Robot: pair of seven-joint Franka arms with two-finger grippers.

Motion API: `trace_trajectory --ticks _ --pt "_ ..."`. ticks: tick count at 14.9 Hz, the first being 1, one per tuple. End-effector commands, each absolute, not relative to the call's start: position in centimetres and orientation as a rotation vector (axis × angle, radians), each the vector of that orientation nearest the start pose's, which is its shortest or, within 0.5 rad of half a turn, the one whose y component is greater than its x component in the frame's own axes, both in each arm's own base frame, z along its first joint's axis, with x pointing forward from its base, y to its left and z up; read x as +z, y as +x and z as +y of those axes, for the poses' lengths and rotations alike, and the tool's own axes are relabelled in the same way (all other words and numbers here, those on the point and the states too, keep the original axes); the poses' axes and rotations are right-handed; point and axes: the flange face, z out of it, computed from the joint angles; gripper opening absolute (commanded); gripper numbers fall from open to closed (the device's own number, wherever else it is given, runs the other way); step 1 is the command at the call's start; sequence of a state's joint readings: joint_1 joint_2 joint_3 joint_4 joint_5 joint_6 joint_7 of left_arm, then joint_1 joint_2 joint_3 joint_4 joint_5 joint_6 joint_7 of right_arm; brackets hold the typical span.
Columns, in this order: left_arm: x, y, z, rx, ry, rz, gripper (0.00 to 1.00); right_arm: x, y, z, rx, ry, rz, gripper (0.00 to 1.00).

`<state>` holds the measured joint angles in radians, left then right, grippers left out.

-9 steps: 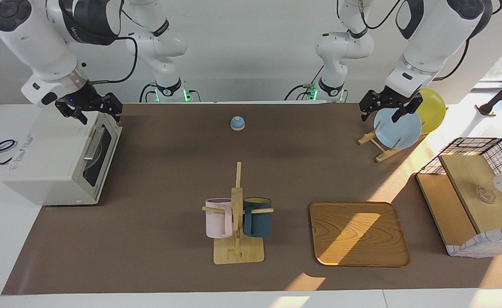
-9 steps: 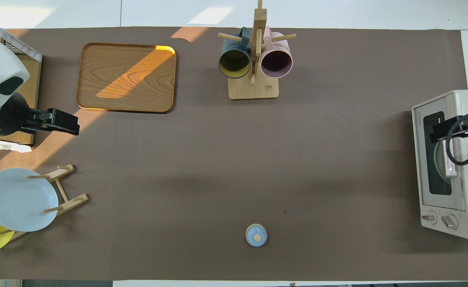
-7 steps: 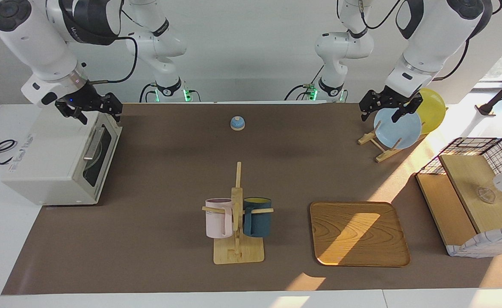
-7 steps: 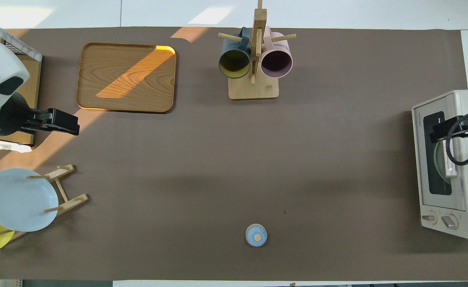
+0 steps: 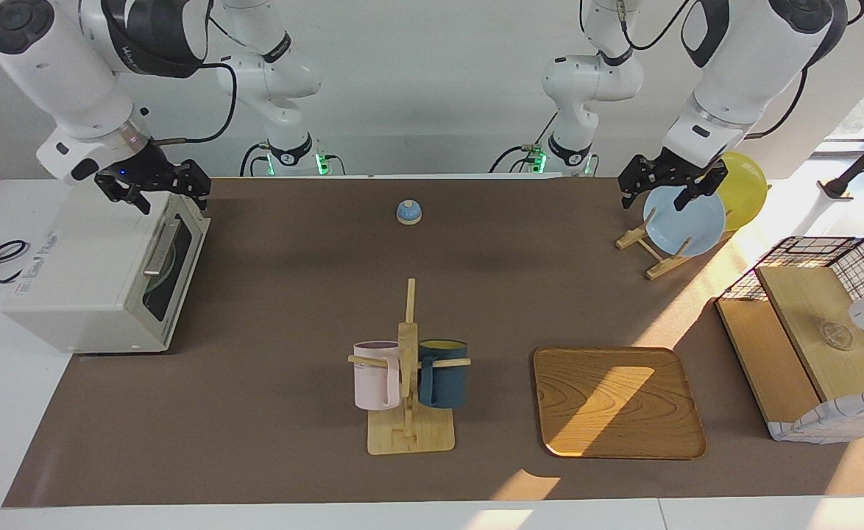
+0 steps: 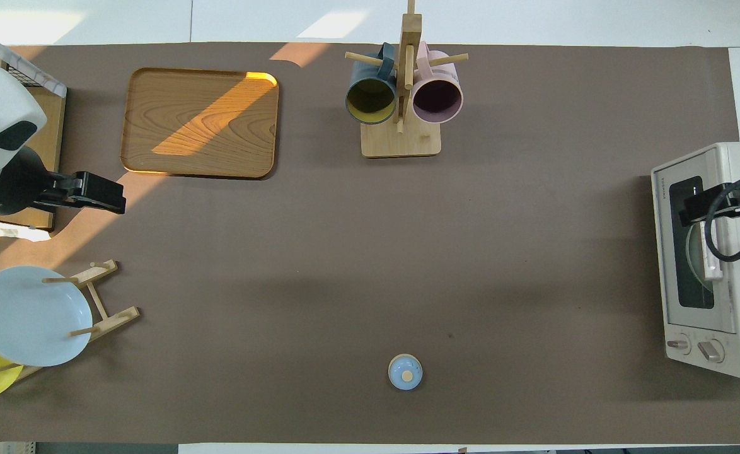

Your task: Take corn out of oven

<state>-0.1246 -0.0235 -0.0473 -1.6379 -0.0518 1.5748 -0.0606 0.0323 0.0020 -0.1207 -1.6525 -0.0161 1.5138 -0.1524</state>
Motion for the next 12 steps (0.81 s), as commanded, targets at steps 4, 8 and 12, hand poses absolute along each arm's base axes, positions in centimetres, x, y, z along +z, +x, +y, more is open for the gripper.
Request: trace_trajectory --ticks 4,8,12 --pt "61.2 53.2 -9.6 0.061 -3.162 0.181 1.0 57.1 53.6 -5.1 0.166 -3.127 -0.112 0.01" --pt "61.2 53.2 -9.6 0.061 -3.162 0.181 1.0 54.2 52.6 -5.8 0.129 -3.133 -0.097 0.0" --pt "61.2 53.2 -9.6 0.061 -3.162 0.181 1.0 49.6 52.2 -6.7 0.134 -3.201 -0.113 0.0"
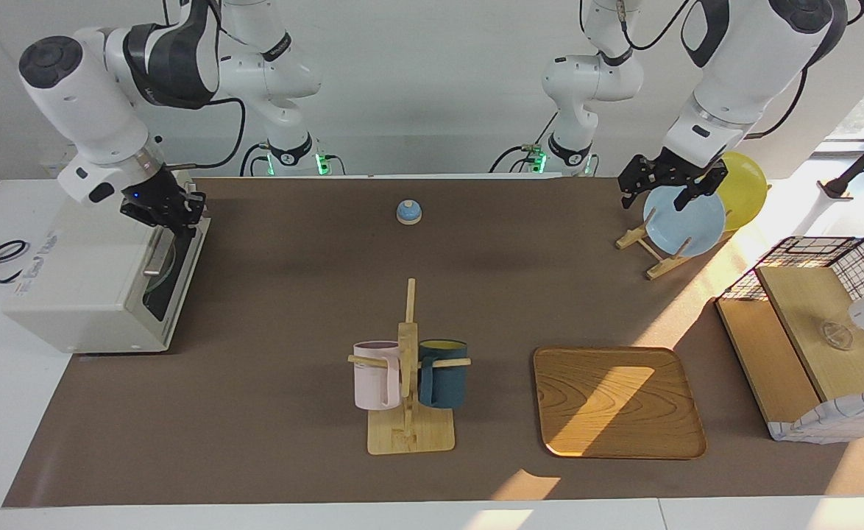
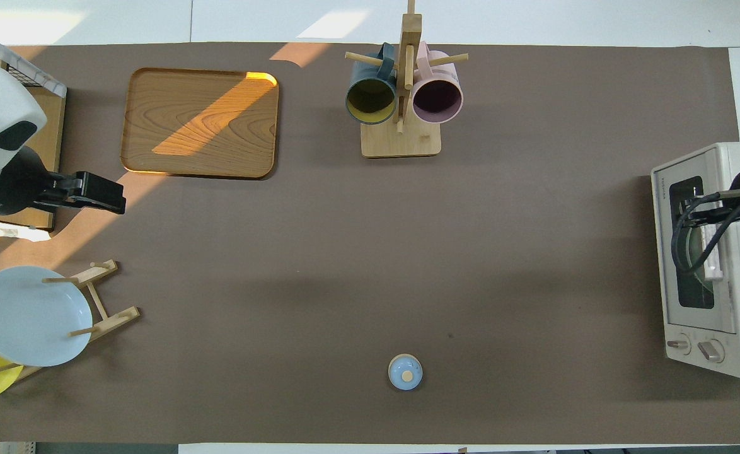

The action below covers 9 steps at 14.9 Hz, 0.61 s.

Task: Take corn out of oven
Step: 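Reach the right gripper to the toaster oven door handle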

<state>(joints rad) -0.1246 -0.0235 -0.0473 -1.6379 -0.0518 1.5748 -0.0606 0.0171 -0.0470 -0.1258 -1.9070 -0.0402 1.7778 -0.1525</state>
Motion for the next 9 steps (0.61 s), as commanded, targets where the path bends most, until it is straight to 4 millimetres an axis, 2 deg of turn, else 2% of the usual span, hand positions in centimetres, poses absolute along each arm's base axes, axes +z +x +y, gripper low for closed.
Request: trace_trajectory --ticks 1,3,7,9 --pt "61.2 53.2 -9.6 0.061 -3.162 0.181 1.0 49.4 52.3 -7.0 0.146 -3.236 -0.138 0.0" --pt "61.2 53.2 -9.6 0.061 -3.162 0.181 1.0 48.9 52.2 -7.6 0.178 -3.269 -0.149 0.0" --pt "61.2 53.2 -9.6 0.061 -3.162 0.181 1.0 47.4 51.5 -10.1 0.224 -3.29 -0.104 0.0" --pt "61.2 53.2 -9.6 0.061 -3.162 0.181 1.0 47.0 51.5 -10.6 0.256 -3.336 -0.168 0.0"
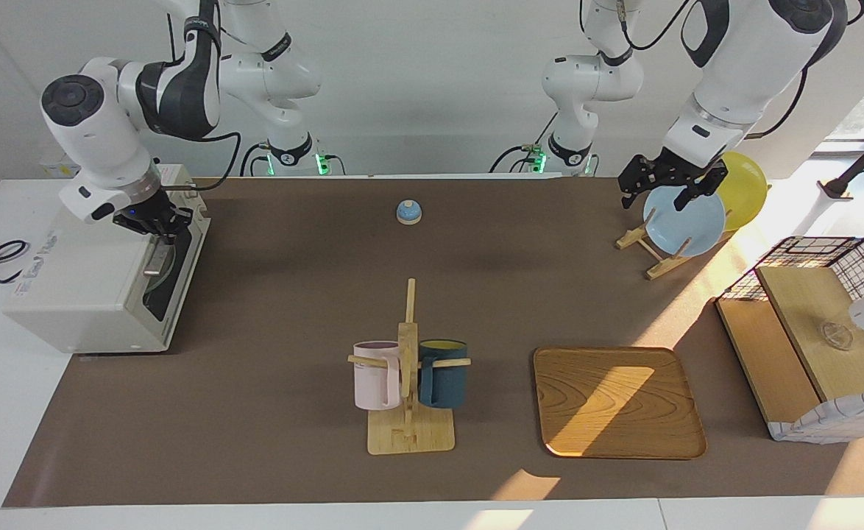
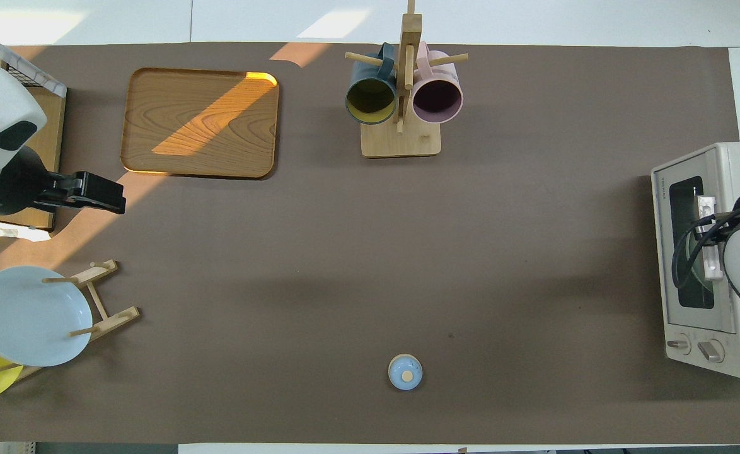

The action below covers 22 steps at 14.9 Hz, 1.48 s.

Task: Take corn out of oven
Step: 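Reach the right gripper to the toaster oven door handle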

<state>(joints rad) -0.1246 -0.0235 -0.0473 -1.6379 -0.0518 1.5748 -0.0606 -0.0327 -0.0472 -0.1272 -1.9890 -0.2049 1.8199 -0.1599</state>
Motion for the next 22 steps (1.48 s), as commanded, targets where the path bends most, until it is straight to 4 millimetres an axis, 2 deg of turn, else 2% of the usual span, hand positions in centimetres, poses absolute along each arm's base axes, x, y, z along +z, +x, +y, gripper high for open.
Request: trace_trajectory --ticks 1,5,8,10,12,13,15,18,22 --pt "61.2 53.2 -9.6 0.061 -3.162 0.181 1.0 46.8 51.4 -10.8 0.267 -3.341 -0.189 0.0" --pt "61.2 53.2 -9.6 0.061 -3.162 0.181 1.0 45.9 51.0 -11.4 0.274 -3.33 -0.194 0.0" --pt "61.2 53.2 -9.6 0.061 -3.162 0.181 1.0 44.2 51.2 -10.3 0.202 -3.301 -0.187 0.0" --pt "61.2 53.2 -9.6 0.061 -3.162 0.181 1.0 42.2 51.6 -9.5 0.17 -3.279 -0.129 0.0" --pt "61.2 53.2 -9.6 0.061 -3.162 0.181 1.0 40.7 52.7 -6.7 0.148 -3.267 -0.143 0.0" --pt "61.2 53.2 -9.6 0.061 -3.162 0.181 1.0 40.0 53.1 -6.1 0.138 -3.265 -0.115 0.0" --pt "61.2 53.2 -9.6 0.061 -3.162 0.181 1.0 38.1 53.7 -5.7 0.123 -3.241 -0.061 0.0" --pt "61.2 53.2 -9.6 0.061 -3.162 0.181 1.0 35.8 53.4 -4.9 0.018 -3.212 -0.046 0.0" --pt "61.2 53.2 -9.6 0.061 -3.162 0.181 1.0 32.6 53.8 -4.0 0.036 -3.156 0.057 0.0"
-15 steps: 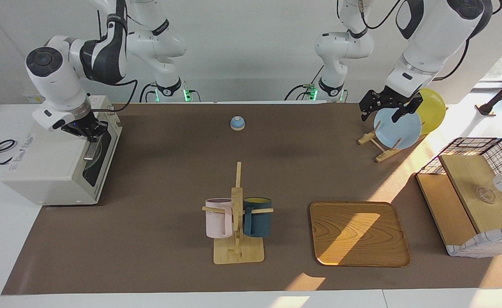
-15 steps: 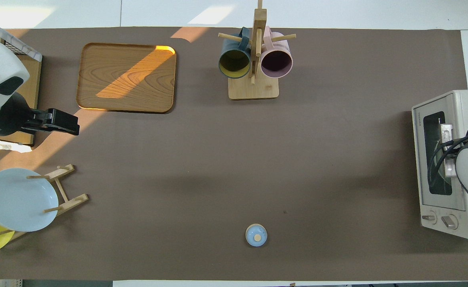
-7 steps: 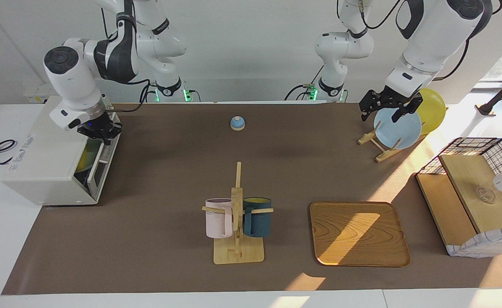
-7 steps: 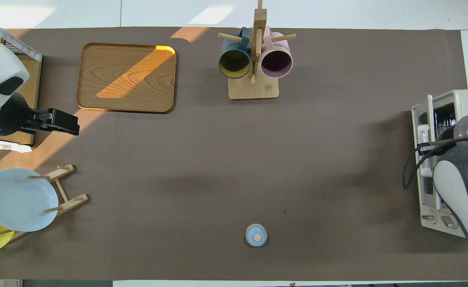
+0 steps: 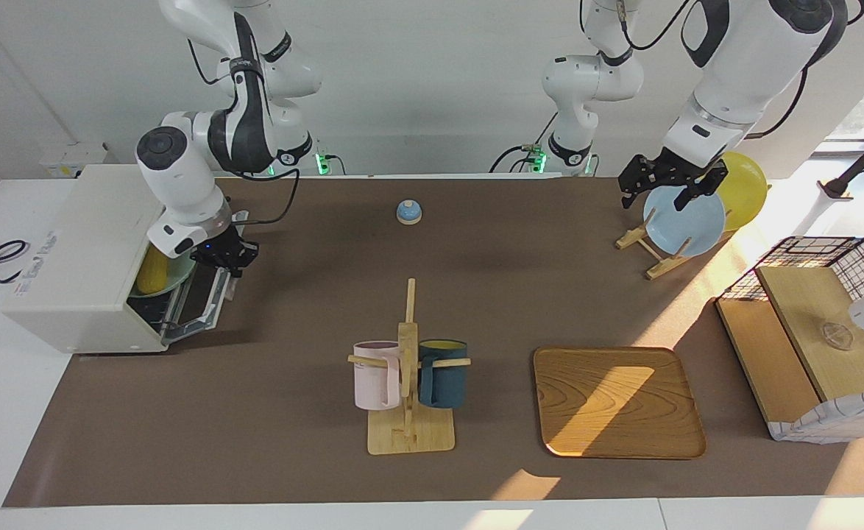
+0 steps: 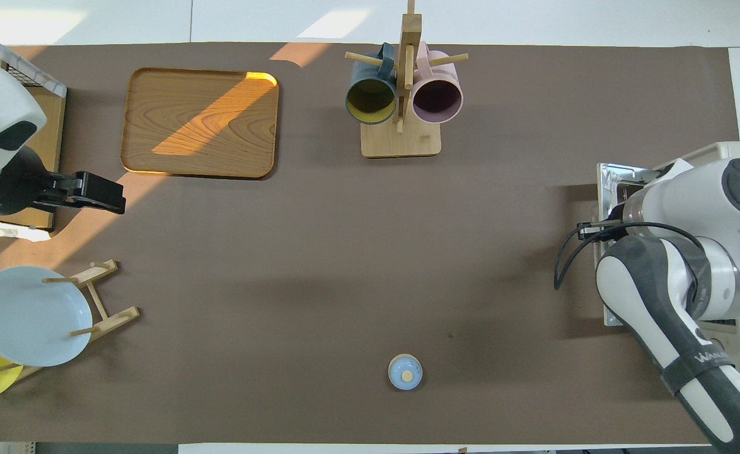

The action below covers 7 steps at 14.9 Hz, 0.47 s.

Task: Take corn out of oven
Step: 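Pull the oven door open downward with the right gripper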

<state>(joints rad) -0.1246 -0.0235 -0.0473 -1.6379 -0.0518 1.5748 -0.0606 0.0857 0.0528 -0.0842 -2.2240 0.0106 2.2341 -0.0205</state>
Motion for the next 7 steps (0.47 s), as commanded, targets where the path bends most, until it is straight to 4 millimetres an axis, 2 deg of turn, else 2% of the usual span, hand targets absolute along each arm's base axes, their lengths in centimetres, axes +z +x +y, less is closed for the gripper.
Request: trace_trajectory --ticks 1,4,7 --pt "61.2 53.2 -9.6 0.061 -3.162 0.181 1.0 31.9 54.0 -4.0 0.027 -3.138 0.086 0.0" --pt "61.2 53.2 -9.6 0.061 -3.162 0.181 1.0 30.2 54.1 -3.9 0.047 -3.103 0.141 0.0" --pt "61.2 53.2 -9.6 0.061 -3.162 0.181 1.0 29.8 54.5 -1.5 0.038 -3.082 0.166 0.0"
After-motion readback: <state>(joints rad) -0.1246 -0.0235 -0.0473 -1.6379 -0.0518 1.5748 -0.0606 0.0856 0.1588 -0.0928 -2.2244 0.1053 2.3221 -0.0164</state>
